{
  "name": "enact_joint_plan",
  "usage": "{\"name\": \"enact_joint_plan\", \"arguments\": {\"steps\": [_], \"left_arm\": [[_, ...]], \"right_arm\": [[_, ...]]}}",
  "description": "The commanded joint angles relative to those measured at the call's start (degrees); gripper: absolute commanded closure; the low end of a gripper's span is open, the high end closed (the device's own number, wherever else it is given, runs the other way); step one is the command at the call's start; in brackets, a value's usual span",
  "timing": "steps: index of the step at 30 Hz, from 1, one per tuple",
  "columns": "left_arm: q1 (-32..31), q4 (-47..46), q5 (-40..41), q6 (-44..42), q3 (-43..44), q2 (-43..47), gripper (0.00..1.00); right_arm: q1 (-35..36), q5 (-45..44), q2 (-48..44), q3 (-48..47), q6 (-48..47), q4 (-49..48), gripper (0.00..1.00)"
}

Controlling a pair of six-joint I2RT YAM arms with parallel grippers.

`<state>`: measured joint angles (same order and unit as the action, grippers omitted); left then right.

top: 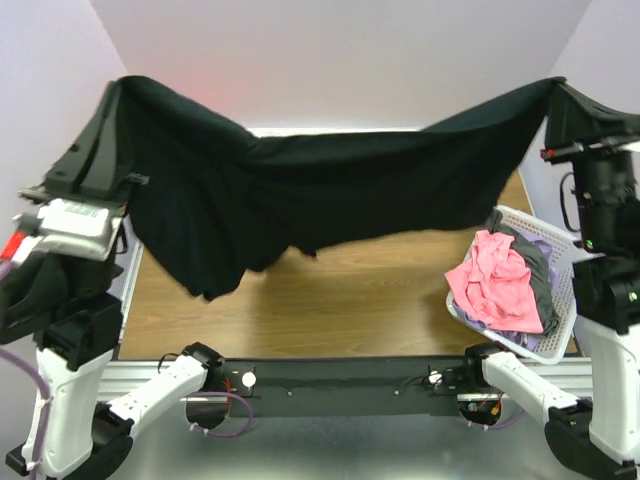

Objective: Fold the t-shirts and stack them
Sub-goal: Flatten the tshirt out

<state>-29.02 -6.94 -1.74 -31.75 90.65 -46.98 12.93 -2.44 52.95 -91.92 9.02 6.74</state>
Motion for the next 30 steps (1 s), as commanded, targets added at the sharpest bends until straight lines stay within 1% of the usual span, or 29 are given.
{"name": "enact_joint_plan", "arguments": {"steps": [1,6,9,12,13,14,15,16,17,19,20,21,22,23,24,25,26,27,28,29,30], "left_arm": [[-0.17,2.45,-5.64,-2.35,4.96,-0.47,1.0],[-0.16,3.51,-9.15,-3.67,10.06,-3.46,1.0],[-0.16,2.73,-8.81,-4.9,10.69,-8.19,1.0],[-0.16,-1.13,-5.31,-6.13,7.88,-11.8,1.0],[-0.16,-2.63,-4.08,-6.83,6.92,-14.69,1.0],[0.27,-5.25,-1.71,-7.18,5.08,-16.37,1.0],[1.49,-6.5,-1.08,-7.01,4.45,-18.3,1.0],[2.81,-7.46,-1.42,-5.01,4.1,-23.02,1.0],[4.82,-8.61,-4.99,-2.73,4.27,-25.85,1.0],[10.53,-10.01,-7.74,0.71,5.58,-32.17,1.0],[12.04,-10.28,-9.15,3.42,6.63,-39.34,1.0],[13.71,-9.59,-9.42,4.4,10.82,-43.42,1.0],[14.24,-8.19,-9.69,4.76,14.26,-52.16,1.0],[14.51,-4.09,-9.34,4.94,18.12,-56.77,1.0],[14.6,-1.78,-8.29,5.03,27.55,-61.25,1.0],[14.69,0.94,-6.72,5.12,33.48,-66.26,0.93],[14.78,6.36,-4.52,5.55,39.28,-75.71,0.67],[14.78,8.67,-3.02,6.08,50.56,-80.24,0.56],[14.78,9.92,-1.96,7.39,54.33,-86.55,0.42],[14.86,10.19,-1.43,8.01,56.98,-88.44,0.15],[14.86,10.45,-0.56,8.45,57.27,-88.98,0.02]], "right_arm": [[0.08,1.91,-1.88,0.08,-0.49,-0.42,0.98],[-0.01,0.6,-2.41,-0.54,0.21,-0.24,0.99],[0.08,-2.82,0.03,0.07,0.82,-0.33,0.99],[-0.01,-6.95,3.38,0.77,1.44,-0.33,0.99],[0.08,-9.49,5.83,1.91,1.7,-0.76,0.99],[0.08,-10.65,7.5,2.62,1.88,-1.29,0.98],[-0.01,-12.57,9.09,3.49,2.32,-3.03,0.99],[-0.01,-13.38,12.93,4.89,2.67,-4.1,0.98],[0.08,-14.25,15.06,5.43,2.93,-5.06,0.99],[-0.1,-16.45,20.41,5.7,3.46,-8.13,0.99],[-0.53,-16.81,26.27,4.83,3.99,-9.02,0.99],[-1.32,-16.72,30.24,3.95,4.77,-10.42,0.99],[-1.85,-16.38,33.94,2.37,5.22,-10.87,0.99],[-2.38,-15.94,37.8,-1.99,5.66,-11.05,0.99],[-3.25,-15.76,46.89,-5.25,6.01,-10.88,0.98],[-3.78,-16.02,51.16,-8.25,6.01,-10.87,0.98],[-4.22,-15.58,55.99,-11.32,6.1,-10.44,0.91],[-4.92,-14.88,64.21,-19.7,6.36,-9.48,0.79],[-5.97,-14.53,69.08,-24.66,6.97,-4.42,0.46],[-6.42,-14.44,73.22,-31.15,7.15,-0.98,0.32],[-6.69,-14.61,76.22,-35.3,7.24,1.67,0.23]]}}
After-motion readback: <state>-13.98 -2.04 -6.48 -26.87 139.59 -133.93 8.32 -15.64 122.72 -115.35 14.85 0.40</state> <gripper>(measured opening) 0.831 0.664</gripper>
